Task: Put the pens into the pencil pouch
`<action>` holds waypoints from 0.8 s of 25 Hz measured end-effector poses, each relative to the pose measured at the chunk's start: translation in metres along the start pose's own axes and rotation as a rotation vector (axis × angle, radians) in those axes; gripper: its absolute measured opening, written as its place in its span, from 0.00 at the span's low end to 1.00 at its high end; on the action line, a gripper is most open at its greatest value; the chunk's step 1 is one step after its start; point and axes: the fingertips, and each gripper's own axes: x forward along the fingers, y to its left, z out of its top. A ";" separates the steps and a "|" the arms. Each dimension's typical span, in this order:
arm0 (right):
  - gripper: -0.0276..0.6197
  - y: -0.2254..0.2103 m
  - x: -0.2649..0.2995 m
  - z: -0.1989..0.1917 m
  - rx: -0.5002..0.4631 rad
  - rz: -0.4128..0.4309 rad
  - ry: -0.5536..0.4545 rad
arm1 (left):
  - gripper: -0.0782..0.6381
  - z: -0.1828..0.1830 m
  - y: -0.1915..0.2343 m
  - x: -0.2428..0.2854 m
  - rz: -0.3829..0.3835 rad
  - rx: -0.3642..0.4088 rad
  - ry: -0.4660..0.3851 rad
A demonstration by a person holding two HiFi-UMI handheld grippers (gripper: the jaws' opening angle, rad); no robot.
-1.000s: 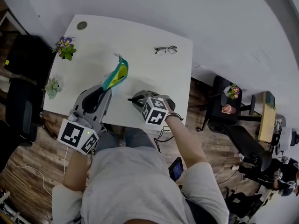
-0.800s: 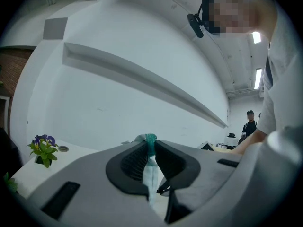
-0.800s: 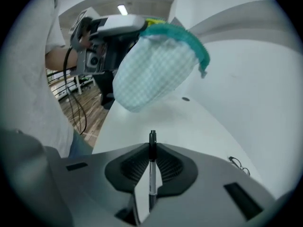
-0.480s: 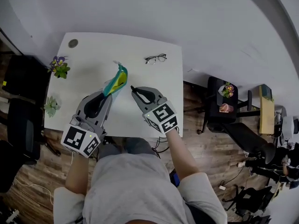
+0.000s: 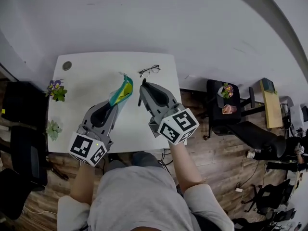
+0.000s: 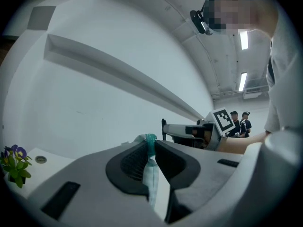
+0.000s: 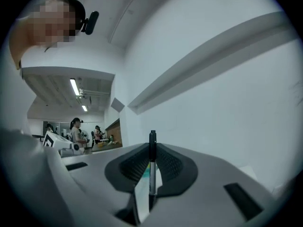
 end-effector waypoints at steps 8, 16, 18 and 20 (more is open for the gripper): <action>0.14 0.005 -0.013 0.084 -0.039 -0.029 -0.191 | 0.20 0.007 -0.014 0.017 -0.075 0.012 -0.005; 0.14 0.013 -0.010 0.099 -0.010 -0.022 -0.270 | 0.20 0.014 -0.029 0.025 -0.123 0.015 -0.020; 0.14 0.012 -0.009 0.089 0.020 -0.014 -0.262 | 0.20 0.018 -0.032 0.025 -0.130 0.014 -0.029; 0.14 0.013 -0.008 0.081 0.048 -0.004 -0.257 | 0.20 0.022 -0.033 0.025 -0.131 0.012 -0.041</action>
